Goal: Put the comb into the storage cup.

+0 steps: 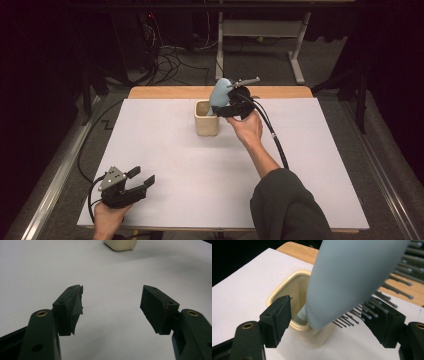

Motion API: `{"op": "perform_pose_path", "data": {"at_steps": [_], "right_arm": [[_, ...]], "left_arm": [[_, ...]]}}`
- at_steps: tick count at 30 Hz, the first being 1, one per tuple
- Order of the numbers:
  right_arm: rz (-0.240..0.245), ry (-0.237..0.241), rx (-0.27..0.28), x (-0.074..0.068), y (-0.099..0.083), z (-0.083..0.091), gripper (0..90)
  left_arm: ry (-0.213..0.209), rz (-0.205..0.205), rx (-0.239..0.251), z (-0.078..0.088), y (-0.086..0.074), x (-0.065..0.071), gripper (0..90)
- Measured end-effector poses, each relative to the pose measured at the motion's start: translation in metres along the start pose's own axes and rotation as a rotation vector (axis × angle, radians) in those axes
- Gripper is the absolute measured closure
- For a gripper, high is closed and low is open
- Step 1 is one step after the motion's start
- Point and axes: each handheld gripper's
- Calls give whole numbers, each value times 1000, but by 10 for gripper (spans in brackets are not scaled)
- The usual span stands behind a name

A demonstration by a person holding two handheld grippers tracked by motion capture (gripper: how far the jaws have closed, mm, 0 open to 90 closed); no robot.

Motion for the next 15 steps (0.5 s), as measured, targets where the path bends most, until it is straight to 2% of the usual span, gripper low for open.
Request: {"op": "perform_pose_path", "data": {"at_steps": [15], "right_arm": [[1, 7, 10, 8, -11, 14, 263]], "left_arm": [[5, 2, 3, 0, 0, 0, 345]]}}
Point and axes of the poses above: each handheld gripper's, and its own axes: z roughly backward along the jaws, y roughly out of its top, x roughly to its right, and after that the axes turned 12 degrees about -y, right-handed
